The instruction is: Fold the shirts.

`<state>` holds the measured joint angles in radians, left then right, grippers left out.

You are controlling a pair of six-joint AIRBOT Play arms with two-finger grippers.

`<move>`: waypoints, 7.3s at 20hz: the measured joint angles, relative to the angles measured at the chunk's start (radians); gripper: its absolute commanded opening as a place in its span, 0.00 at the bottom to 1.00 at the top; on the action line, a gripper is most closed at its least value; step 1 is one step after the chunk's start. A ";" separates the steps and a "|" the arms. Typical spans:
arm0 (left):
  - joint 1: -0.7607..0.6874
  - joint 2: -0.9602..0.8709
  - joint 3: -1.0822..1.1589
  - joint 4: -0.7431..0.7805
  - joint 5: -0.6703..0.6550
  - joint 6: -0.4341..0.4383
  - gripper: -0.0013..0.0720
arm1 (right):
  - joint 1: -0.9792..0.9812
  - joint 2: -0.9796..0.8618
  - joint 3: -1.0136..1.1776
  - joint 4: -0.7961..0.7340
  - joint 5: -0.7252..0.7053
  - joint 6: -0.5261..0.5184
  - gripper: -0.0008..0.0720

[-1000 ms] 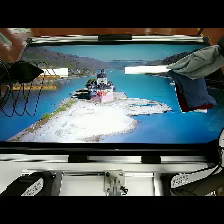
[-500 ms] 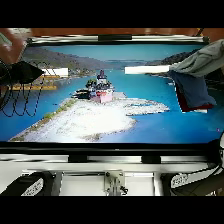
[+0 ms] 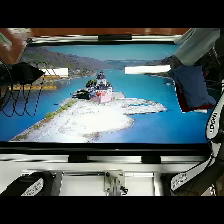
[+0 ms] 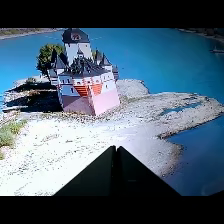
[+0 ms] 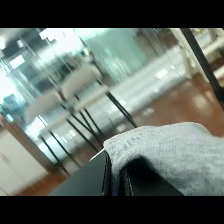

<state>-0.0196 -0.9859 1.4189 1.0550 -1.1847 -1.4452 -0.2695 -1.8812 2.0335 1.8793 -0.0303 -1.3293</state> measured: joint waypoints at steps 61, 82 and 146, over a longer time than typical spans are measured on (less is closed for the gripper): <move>-0.007 -0.005 0.000 0.000 -0.058 0.023 0.06 | 0.558 0.238 -0.008 0.240 -1.743 -0.281 0.12; -0.008 -0.014 0.000 -0.117 -0.053 0.019 0.06 | -0.033 0.070 -0.010 -0.005 -0.333 -0.219 0.12; -0.227 -0.142 0.013 0.253 -0.077 0.014 0.10 | 0.120 0.490 -0.044 -0.243 -1.509 -0.285 0.83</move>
<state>-0.2462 -1.1278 1.4315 1.3083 -1.2613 -1.4315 -0.1497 -1.3911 1.9892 1.6367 -1.5394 -1.6138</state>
